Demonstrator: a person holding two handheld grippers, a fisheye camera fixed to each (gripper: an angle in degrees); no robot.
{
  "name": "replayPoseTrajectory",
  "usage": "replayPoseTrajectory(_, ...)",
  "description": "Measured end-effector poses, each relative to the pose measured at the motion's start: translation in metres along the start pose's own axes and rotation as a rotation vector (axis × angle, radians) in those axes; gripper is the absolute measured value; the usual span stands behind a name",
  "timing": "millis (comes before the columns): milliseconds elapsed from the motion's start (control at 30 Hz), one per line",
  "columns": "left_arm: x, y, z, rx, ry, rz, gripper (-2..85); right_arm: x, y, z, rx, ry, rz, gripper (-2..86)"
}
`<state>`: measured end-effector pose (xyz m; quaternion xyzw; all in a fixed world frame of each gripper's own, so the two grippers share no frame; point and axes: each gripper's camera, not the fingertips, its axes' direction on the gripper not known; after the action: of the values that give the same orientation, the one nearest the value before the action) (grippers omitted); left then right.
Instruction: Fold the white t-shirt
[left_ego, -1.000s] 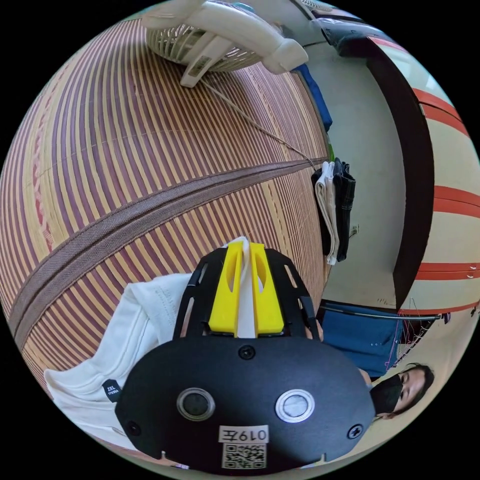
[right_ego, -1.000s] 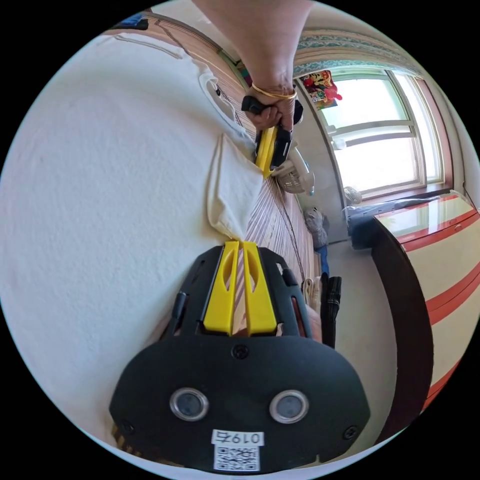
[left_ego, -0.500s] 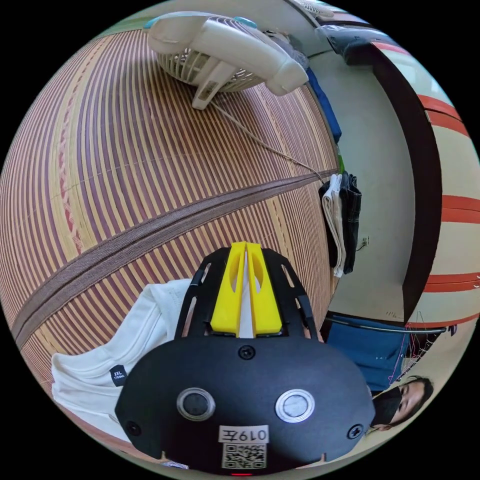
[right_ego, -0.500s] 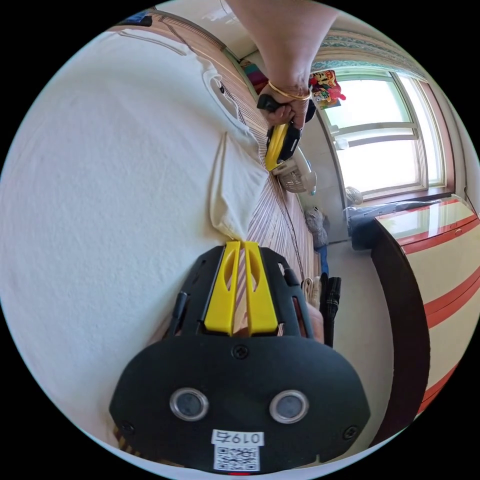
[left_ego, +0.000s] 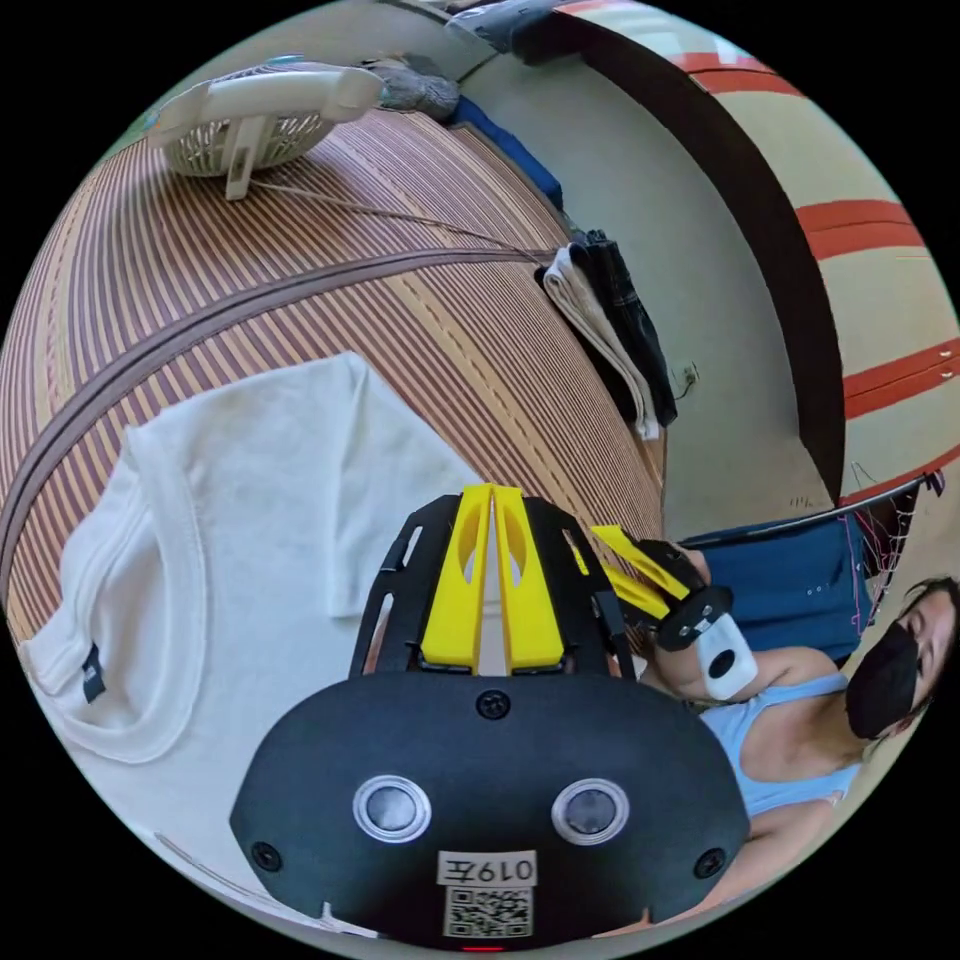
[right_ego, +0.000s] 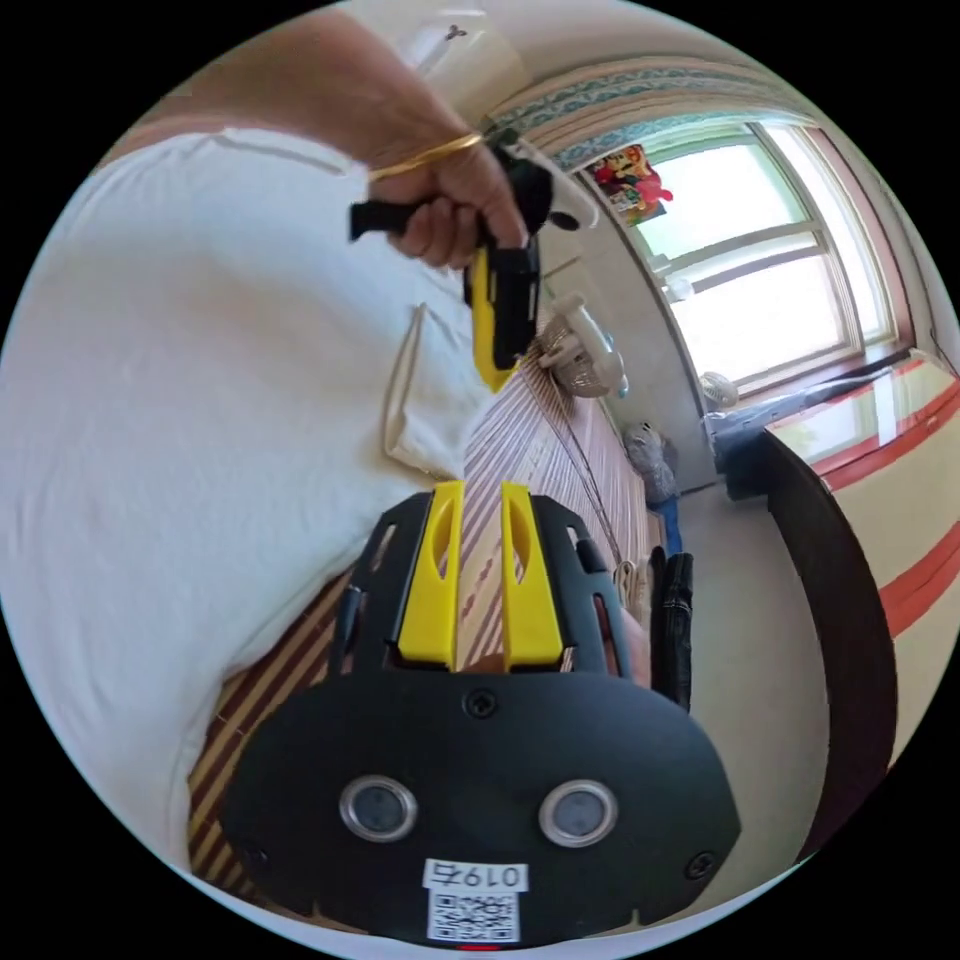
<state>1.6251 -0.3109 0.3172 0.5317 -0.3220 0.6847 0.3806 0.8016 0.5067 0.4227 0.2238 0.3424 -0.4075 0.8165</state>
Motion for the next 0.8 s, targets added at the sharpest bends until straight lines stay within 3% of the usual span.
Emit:
replayPoseTrajectory(200,0.049,0.035,0.015,0.001,-0.165,0.081,0.8,-0.005,-0.003,0.007,-0.024,0.026,0.012,3.7)
replayPoseTrajectory(367,0.097,0.071,0.002,0.151,-0.141,0.144,0.8,0.005,-0.005,0.002,0.004,0.012,0.067,0.7)
replayPoseTrajectory(800,0.178,0.148,0.030,0.153,-0.295,0.166,0.8,-0.005,-0.014,-0.006,0.014,-0.041,0.010,-0.2)
